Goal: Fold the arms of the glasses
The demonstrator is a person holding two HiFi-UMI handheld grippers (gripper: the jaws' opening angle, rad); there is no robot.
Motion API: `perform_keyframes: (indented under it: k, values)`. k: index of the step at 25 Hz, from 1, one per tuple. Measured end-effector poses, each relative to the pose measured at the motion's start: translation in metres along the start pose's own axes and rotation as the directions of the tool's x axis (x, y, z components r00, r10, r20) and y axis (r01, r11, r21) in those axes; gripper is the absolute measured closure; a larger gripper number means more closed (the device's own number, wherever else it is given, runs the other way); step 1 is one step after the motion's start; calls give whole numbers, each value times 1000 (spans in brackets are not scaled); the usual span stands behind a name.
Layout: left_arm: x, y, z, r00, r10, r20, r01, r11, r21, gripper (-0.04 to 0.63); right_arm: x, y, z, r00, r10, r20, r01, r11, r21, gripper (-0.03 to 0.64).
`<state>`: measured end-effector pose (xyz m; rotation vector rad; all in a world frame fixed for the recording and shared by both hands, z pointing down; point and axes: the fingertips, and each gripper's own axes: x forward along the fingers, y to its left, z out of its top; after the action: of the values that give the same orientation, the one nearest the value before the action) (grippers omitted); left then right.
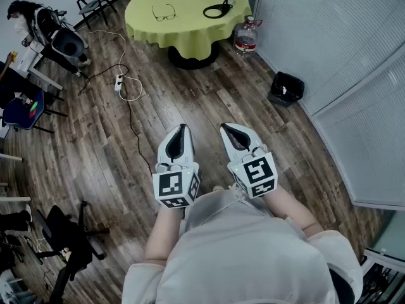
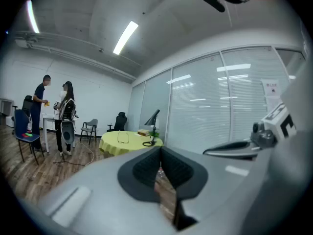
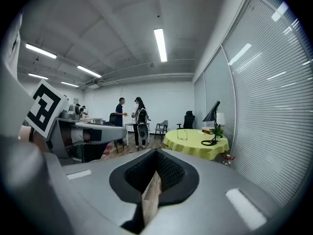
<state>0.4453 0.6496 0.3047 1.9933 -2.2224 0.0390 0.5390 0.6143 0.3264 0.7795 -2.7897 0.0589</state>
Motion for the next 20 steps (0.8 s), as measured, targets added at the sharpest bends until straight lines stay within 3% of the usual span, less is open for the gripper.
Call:
perform_keyframes:
  k: [20]
  values:
    - [18, 13, -8, 999, -12, -40, 11, 1000, -22, 588, 22, -11, -12, 999, -20, -42, 23, 998, 59, 618]
